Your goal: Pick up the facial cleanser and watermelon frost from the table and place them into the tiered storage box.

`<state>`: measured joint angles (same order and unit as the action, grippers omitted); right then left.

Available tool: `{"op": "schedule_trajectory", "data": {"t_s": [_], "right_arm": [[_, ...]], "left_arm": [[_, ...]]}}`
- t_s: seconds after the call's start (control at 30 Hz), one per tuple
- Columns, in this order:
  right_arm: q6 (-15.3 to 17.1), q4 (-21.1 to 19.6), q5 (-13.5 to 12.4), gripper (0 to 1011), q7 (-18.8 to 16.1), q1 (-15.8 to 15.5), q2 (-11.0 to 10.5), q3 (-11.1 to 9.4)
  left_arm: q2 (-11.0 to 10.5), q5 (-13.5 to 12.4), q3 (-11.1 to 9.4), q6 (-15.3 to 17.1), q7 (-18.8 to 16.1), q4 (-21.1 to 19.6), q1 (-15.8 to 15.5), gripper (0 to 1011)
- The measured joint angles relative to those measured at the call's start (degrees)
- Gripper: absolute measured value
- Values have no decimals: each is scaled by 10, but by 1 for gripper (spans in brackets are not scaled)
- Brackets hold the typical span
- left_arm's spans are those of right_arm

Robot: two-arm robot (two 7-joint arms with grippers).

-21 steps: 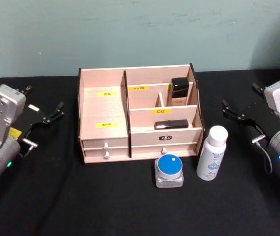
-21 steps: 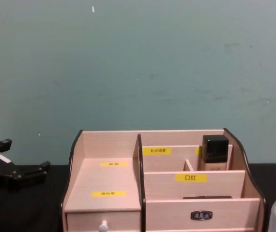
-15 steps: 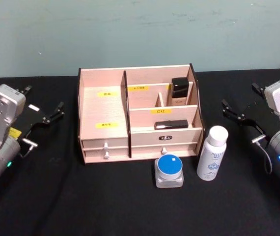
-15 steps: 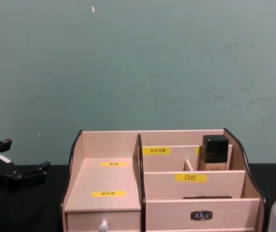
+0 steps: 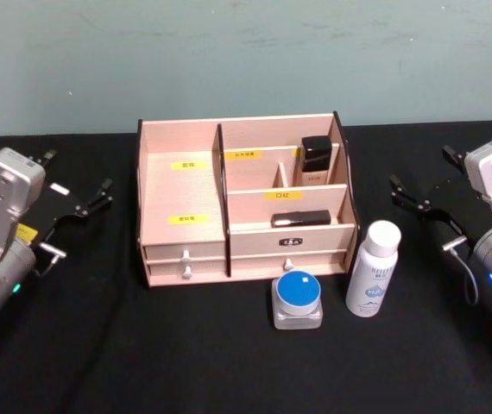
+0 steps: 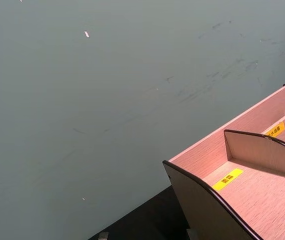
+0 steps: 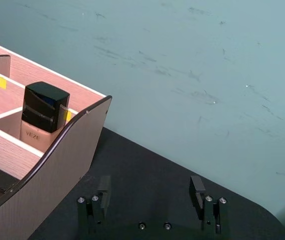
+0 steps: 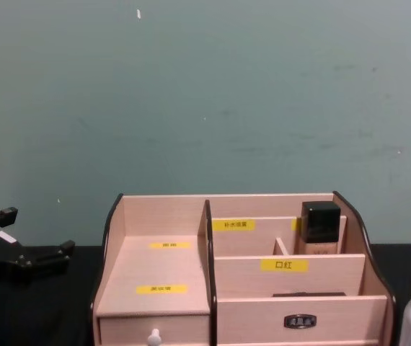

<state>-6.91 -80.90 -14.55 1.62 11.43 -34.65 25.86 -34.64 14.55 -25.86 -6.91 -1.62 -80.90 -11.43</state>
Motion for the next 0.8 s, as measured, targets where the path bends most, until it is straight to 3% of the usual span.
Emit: {"op": "schedule_trajectory", "data": {"t_s": [0.8], "right_arm": [[3, 0, 0, 1002, 0, -1, 3, -3]], "left_arm": [[0, 0, 0, 0, 0, 0, 0, 1010]]}}
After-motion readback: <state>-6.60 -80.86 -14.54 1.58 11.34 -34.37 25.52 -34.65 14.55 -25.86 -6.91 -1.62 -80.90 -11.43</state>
